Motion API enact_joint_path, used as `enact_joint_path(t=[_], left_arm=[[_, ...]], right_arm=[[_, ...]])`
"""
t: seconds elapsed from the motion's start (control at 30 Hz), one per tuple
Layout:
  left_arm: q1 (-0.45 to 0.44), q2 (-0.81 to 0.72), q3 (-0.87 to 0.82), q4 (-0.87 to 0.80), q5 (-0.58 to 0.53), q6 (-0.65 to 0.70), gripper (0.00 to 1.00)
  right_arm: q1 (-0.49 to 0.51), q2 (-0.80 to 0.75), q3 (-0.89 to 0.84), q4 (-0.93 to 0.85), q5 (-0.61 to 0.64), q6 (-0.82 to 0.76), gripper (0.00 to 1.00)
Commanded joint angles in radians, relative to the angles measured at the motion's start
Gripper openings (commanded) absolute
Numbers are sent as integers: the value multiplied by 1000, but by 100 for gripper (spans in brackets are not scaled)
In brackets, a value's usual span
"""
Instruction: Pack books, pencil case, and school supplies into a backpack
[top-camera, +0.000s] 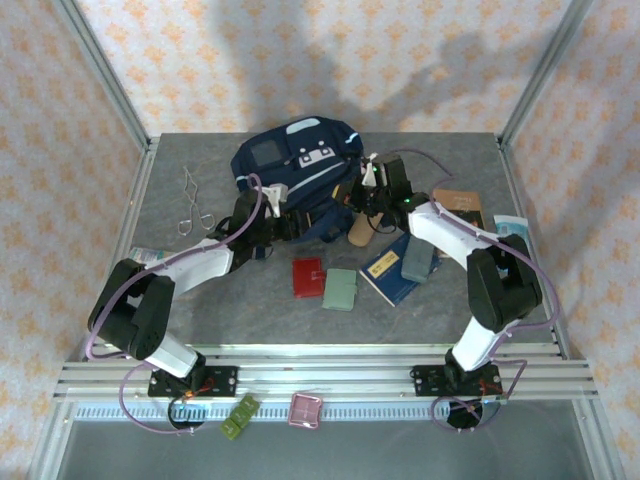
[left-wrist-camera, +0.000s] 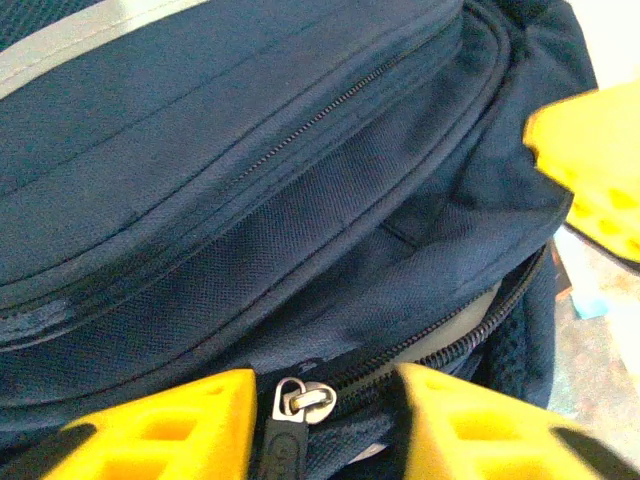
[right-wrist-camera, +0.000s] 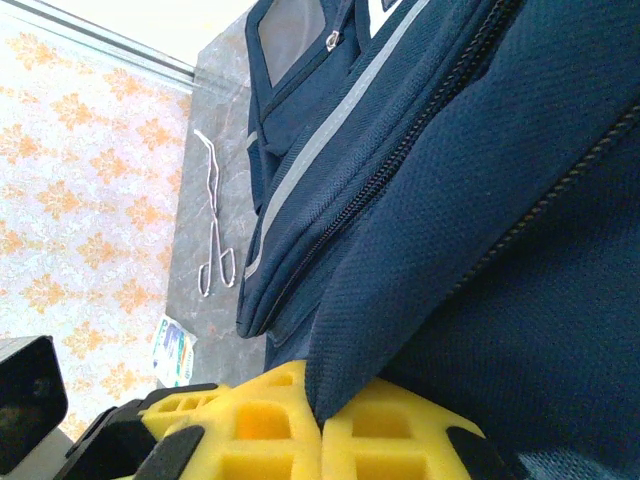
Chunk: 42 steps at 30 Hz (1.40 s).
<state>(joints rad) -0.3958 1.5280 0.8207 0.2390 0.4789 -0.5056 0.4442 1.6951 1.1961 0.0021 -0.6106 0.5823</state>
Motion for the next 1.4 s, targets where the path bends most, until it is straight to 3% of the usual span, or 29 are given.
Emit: enact_joint_path(t=[0.0,0.07,0.13,0.33,0.4,0.5,0.57,0.63,0.73,0.8,0.97,1.03,1.13,1.2,1.37], left_arm=[[-5,16,20,-91,-63,45,33],[-6,19,21,-107,-58,54,34],[-9,19,25,-141,-65,69,22],[-11,1,10,-170,-56,77,26],[-11,-8,1,-166,-70,77,13],[-9,-2,6,-176,-72,80,13],[-9,7,13,-185,-58,87,21],[-9,11,15,-185,-45,88,23],[-11,14,17,-176,-3,99,38],[-11,20,27,-198,6,117,38],[-24,33,59,-283,-44,169,34],[-29,37,66,-285,-53,173,20],[-37,62,90,-315,-66,188,16],[-41,83,109,-338,-65,196,0],[-43,70,92,-304,-59,176,1]], right_arm=[[5,-2,48,134,-35,0,0],[5,0,51,135,-35,2,0],[4,3,53,136,-36,5,0],[-3,11,50,148,-42,16,0],[-4,12,47,157,-45,24,0],[-5,14,45,164,-49,31,0],[-6,12,45,163,-49,30,0],[-7,11,43,161,-48,31,0],[-9,9,39,165,-46,36,0],[-10,11,39,166,-45,39,0],[-12,17,37,182,-54,51,0],[-12,22,40,186,-64,57,0],[-12,25,42,194,-73,65,0],[-12,23,42,193,-72,65,0],[-13,21,44,190,-69,62,0]])
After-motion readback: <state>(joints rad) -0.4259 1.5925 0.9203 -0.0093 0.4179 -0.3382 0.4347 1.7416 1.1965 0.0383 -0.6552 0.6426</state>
